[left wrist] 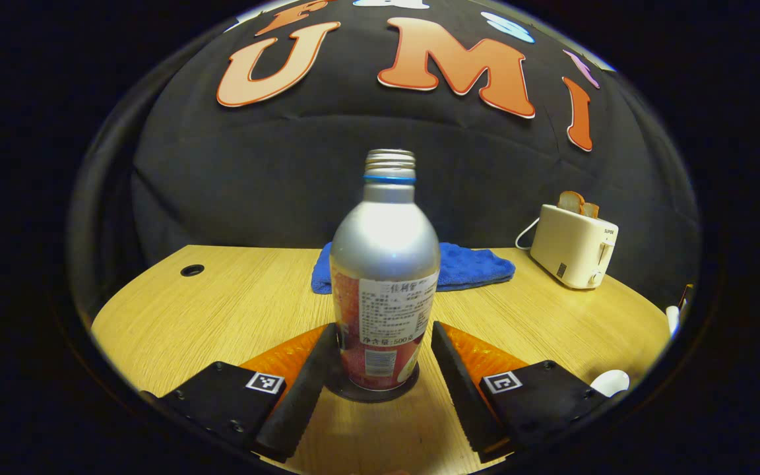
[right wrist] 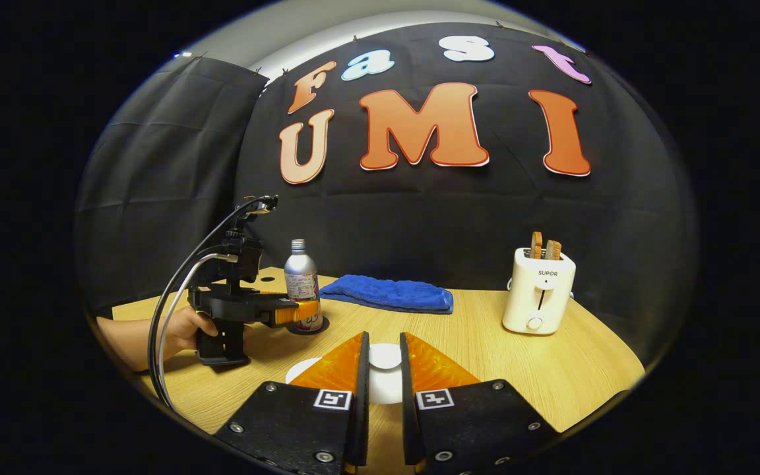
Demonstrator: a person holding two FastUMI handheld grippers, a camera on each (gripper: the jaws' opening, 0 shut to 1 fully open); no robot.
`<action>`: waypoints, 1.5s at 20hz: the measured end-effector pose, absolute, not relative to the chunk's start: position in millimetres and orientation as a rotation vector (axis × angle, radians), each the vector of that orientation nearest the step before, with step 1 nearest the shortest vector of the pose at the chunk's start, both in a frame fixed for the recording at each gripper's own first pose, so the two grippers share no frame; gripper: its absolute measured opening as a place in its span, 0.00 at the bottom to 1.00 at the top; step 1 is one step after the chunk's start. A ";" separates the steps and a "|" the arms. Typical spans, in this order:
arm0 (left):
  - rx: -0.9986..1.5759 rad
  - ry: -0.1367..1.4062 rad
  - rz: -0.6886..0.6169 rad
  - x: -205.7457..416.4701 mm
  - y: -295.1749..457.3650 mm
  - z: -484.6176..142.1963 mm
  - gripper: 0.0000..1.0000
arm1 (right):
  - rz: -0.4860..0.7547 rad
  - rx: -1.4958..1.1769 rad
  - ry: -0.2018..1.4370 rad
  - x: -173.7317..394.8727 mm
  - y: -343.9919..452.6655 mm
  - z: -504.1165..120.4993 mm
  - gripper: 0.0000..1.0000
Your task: Open the teacup lid with one hand, grasp the water bottle and pour water into the teacup with the other hand; after pouring, place the water bottle on the coaster and then close the teacup lid.
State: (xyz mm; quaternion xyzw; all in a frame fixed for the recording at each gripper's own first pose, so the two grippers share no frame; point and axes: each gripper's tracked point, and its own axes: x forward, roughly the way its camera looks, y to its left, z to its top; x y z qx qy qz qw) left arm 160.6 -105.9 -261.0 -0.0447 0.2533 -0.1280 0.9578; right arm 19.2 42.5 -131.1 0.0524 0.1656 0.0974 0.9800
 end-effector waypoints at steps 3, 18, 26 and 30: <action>-0.091 0.492 -0.250 146.4 -98.9 -251.9 0.94 | 0.211 0.117 0.325 21.5 54.1 -126.9 0.22; -0.066 0.241 -0.135 111.4 -38.3 -152.8 0.98 | 0.297 0.093 0.371 29.0 108.1 -149.8 0.21; -0.047 0.166 -0.117 98.9 -30.7 -122.2 0.98 | 0.313 0.078 0.433 27.9 120.3 -176.6 0.22; -0.039 0.133 -0.107 96.1 -29.2 -111.6 0.98 | 0.305 0.073 0.454 27.6 119.0 -187.3 0.22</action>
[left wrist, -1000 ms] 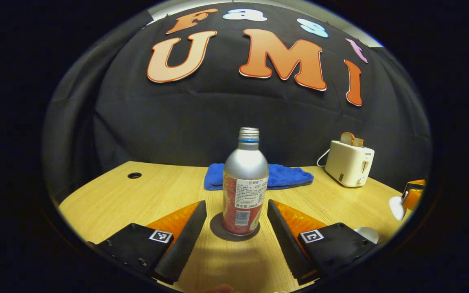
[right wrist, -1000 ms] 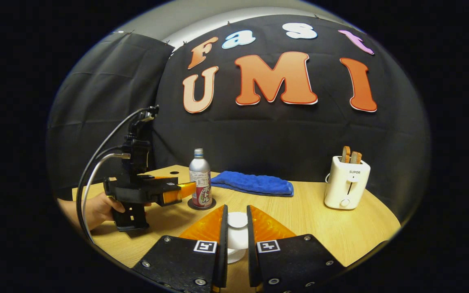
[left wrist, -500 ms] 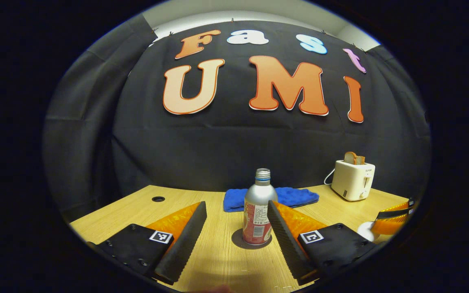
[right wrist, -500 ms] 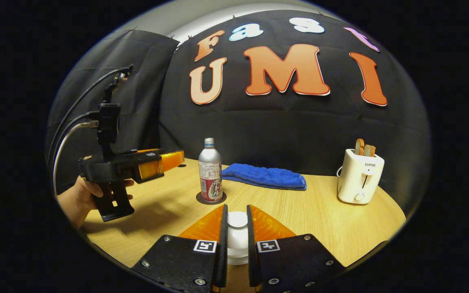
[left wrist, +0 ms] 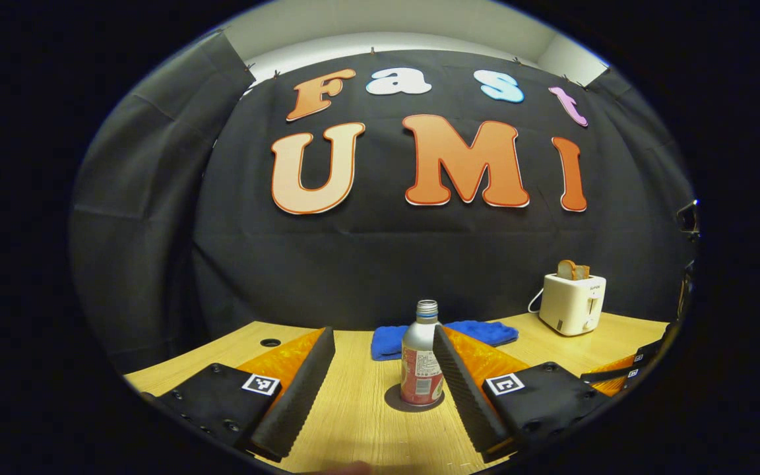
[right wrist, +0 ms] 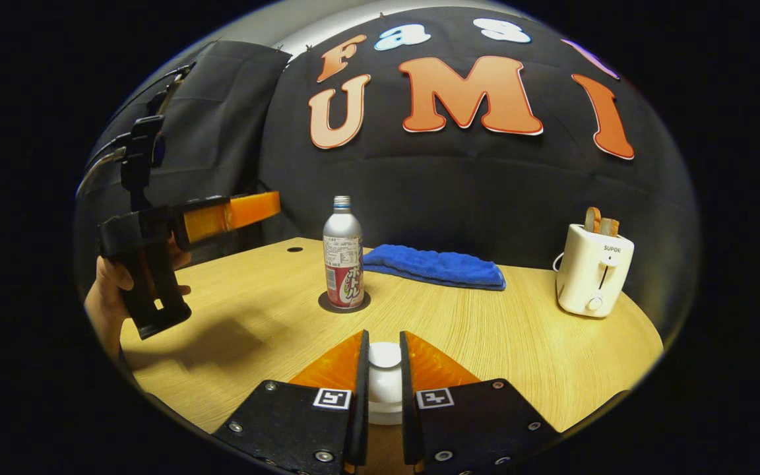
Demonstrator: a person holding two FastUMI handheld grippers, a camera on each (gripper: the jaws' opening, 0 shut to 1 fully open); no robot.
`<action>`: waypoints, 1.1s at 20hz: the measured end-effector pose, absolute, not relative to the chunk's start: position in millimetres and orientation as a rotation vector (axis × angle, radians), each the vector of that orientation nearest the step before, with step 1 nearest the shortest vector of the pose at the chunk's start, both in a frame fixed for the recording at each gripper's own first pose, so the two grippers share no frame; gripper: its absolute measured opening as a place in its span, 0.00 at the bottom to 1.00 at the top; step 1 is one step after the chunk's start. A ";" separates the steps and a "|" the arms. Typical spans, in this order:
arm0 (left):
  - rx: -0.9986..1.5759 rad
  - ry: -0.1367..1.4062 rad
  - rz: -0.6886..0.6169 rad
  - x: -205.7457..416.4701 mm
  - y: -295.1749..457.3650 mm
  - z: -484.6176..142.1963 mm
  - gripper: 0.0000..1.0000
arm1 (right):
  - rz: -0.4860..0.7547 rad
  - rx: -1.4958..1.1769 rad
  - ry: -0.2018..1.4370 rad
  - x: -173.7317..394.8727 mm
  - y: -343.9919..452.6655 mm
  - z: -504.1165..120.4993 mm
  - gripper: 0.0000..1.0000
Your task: Open the teacup lid with one hand, grasp the water bottle and pour water into the teacup with the other hand; after pouring, place the water bottle on the coaster and then close the teacup lid.
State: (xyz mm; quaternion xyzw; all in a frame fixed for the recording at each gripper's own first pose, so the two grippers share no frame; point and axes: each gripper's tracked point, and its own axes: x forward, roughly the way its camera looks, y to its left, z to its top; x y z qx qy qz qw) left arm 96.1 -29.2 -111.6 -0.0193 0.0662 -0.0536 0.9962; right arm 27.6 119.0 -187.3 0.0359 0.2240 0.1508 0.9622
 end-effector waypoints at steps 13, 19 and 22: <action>-0.044 0.116 -0.086 88.0 -27.0 -104.3 0.98 | 0.266 0.070 0.456 27.9 111.4 -186.9 0.49; -0.050 0.069 -0.062 83.5 -24.7 -78.2 0.97 | 0.177 0.082 0.314 39.0 73.8 -128.1 0.71; -0.050 0.074 -0.062 81.1 -29.3 -69.6 0.94 | 0.146 0.075 0.251 40.6 54.1 -98.2 0.74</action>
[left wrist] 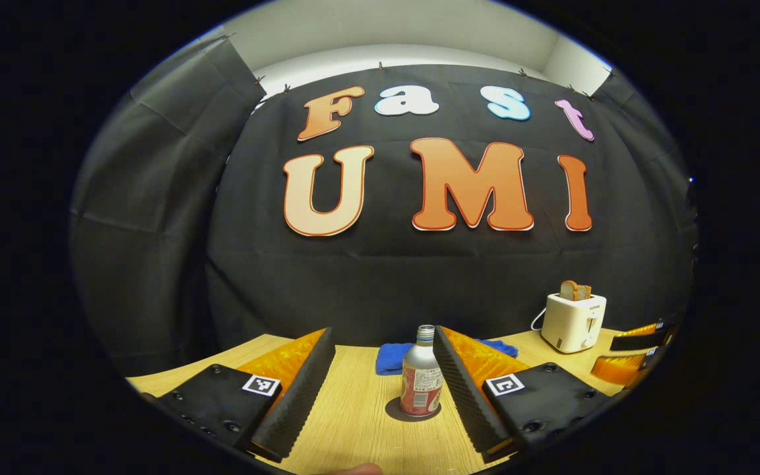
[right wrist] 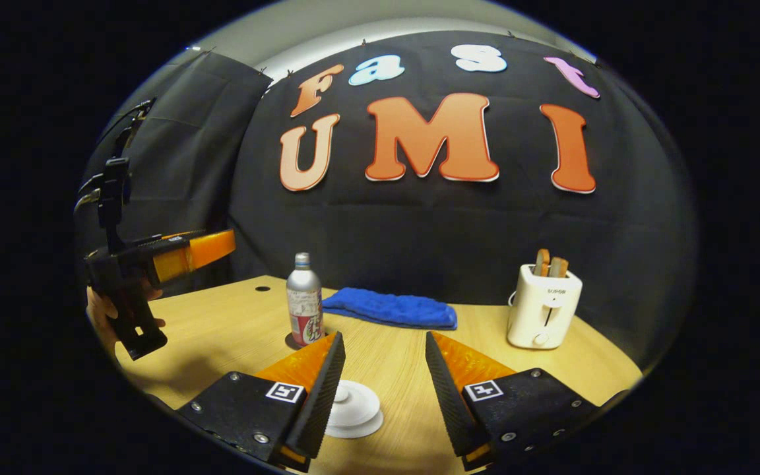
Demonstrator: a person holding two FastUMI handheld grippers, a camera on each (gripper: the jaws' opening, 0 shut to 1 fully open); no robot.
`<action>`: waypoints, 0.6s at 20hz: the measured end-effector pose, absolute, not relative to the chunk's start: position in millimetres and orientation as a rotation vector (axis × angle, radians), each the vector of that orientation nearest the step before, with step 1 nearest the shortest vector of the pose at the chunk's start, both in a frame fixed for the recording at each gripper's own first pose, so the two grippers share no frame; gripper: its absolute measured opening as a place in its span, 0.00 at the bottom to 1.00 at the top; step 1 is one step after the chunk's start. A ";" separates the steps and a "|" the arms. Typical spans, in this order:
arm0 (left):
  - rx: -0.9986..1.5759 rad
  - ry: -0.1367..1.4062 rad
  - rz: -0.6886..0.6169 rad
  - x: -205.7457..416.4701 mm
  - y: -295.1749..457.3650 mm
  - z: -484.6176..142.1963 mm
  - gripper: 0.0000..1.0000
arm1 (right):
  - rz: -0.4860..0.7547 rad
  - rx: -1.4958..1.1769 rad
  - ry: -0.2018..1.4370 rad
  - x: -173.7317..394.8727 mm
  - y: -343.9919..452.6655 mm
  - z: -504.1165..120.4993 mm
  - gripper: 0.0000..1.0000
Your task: Open the teacup lid with one hand, grasp the water bottle and pour water into the teacup with the other hand; after pouring, place the water bottle on the coaster and then close the teacup lid.
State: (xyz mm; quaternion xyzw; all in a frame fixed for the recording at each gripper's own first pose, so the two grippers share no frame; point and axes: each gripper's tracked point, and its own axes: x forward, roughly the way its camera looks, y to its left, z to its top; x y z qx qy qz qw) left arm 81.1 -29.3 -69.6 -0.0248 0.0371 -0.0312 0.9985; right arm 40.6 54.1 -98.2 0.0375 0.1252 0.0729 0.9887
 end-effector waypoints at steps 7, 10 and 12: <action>-0.038 0.043 -0.067 67.0 -35.5 -46.8 1.00 | 0.075 0.011 0.096 39.1 21.4 -37.4 0.79; -0.024 0.033 -0.056 58.4 -31.1 -41.5 1.00 | 0.068 0.006 0.061 37.1 18.7 -27.7 0.77; -0.014 0.019 -0.030 55.6 -23.1 -36.4 1.00 | 0.080 0.018 0.053 37.1 20.9 -24.6 0.81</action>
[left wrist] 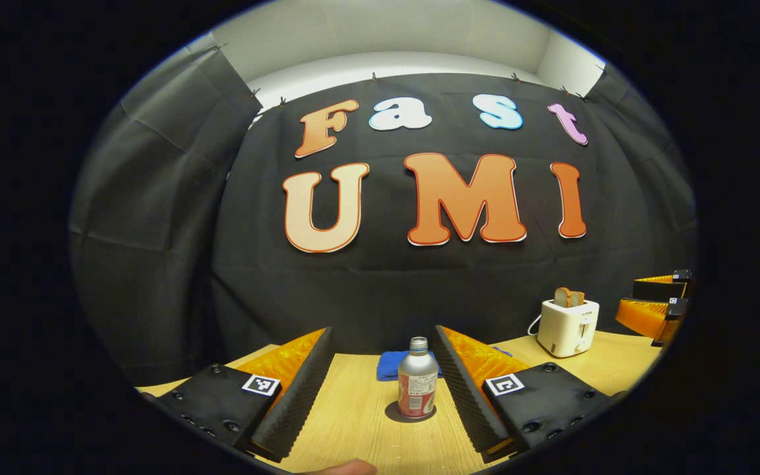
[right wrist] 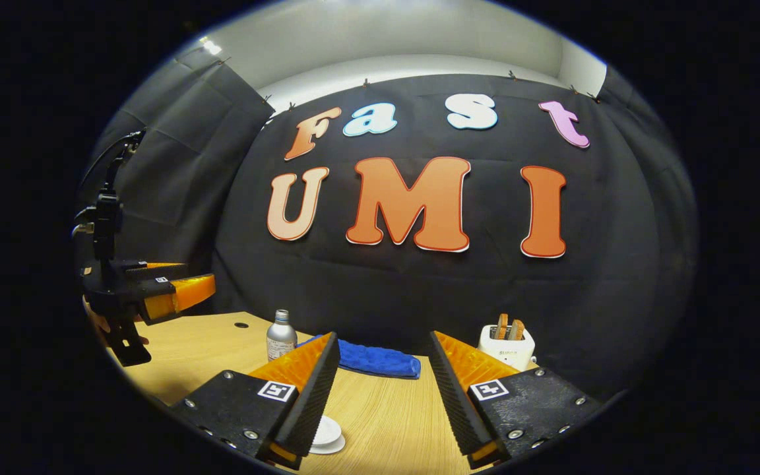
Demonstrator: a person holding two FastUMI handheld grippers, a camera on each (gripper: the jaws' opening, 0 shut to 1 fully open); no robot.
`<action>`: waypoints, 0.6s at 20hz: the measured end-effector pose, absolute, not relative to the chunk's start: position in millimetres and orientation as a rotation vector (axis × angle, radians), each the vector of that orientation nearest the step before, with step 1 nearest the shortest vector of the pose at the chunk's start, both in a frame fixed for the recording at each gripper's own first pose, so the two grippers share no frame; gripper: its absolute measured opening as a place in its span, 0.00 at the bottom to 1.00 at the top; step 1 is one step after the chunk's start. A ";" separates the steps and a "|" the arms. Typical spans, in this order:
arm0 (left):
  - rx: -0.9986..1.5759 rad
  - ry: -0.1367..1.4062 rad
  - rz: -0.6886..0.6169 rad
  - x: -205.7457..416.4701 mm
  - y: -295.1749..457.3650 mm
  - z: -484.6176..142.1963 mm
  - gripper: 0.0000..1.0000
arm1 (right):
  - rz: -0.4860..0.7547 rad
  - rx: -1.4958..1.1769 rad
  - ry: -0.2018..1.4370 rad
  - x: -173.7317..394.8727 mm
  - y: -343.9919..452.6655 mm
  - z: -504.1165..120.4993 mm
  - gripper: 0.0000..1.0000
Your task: Open the teacup lid with one hand, grasp the water bottle and pour water into the teacup with the other hand; after pouring, place the water bottle on the coaster and then close the teacup lid.
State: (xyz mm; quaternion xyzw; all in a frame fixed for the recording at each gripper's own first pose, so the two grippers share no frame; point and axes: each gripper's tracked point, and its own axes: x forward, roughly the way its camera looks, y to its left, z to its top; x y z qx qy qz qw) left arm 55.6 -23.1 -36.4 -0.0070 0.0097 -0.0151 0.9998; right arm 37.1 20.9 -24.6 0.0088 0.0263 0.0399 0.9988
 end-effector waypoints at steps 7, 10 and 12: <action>-0.007 0.017 -0.013 51.1 -18.6 -36.5 0.94 | 0.076 0.028 0.036 38.7 15.4 -16.7 0.82; 0.000 0.028 -0.025 51.8 -21.7 -37.8 0.97 | 0.072 0.017 0.052 36.9 16.0 -20.3 0.82; -0.006 0.019 -0.037 50.9 -24.1 -35.1 0.97 | 0.069 0.014 0.051 36.6 15.3 -18.9 0.83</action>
